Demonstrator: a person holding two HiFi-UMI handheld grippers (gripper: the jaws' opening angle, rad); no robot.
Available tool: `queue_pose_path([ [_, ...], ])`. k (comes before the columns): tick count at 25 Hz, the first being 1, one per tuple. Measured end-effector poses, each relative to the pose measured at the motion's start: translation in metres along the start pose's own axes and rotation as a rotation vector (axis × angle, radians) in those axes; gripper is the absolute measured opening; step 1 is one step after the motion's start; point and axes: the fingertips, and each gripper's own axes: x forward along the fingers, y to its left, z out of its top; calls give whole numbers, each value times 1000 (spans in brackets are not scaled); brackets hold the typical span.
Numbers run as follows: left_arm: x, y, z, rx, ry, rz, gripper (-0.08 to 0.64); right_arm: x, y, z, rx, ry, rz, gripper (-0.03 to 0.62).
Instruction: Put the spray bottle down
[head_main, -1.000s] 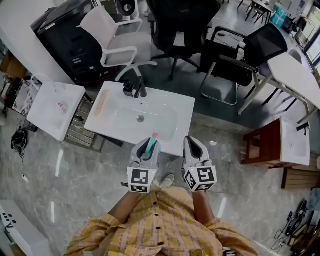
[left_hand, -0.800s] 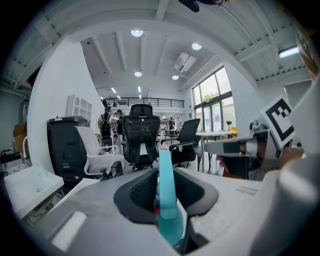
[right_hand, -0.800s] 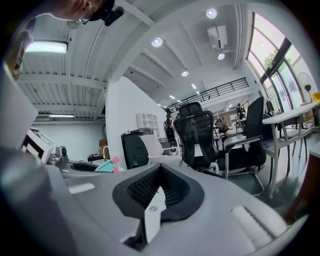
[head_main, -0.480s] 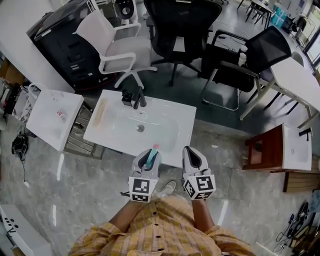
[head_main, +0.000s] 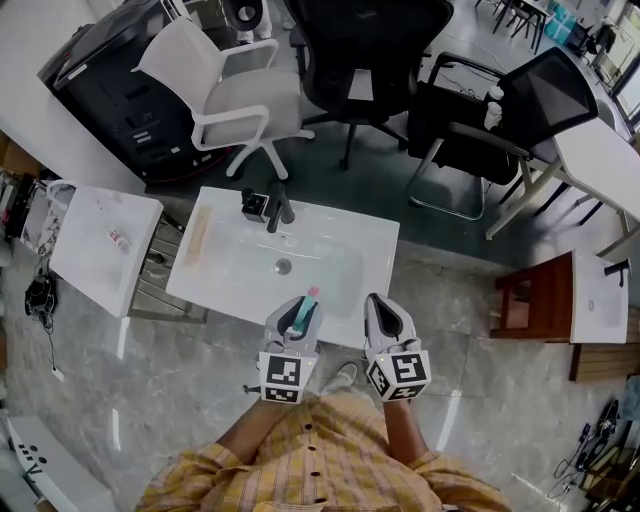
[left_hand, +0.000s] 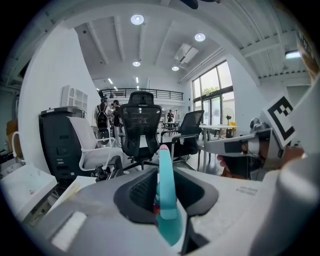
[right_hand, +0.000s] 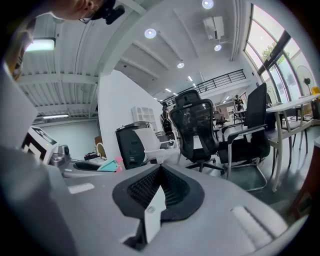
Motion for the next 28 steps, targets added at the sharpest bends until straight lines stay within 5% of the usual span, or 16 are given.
queue_pose_path([
  [28,149,58,-17,-18,173,-108,98,89,-51,-35,56,127,-114,2],
])
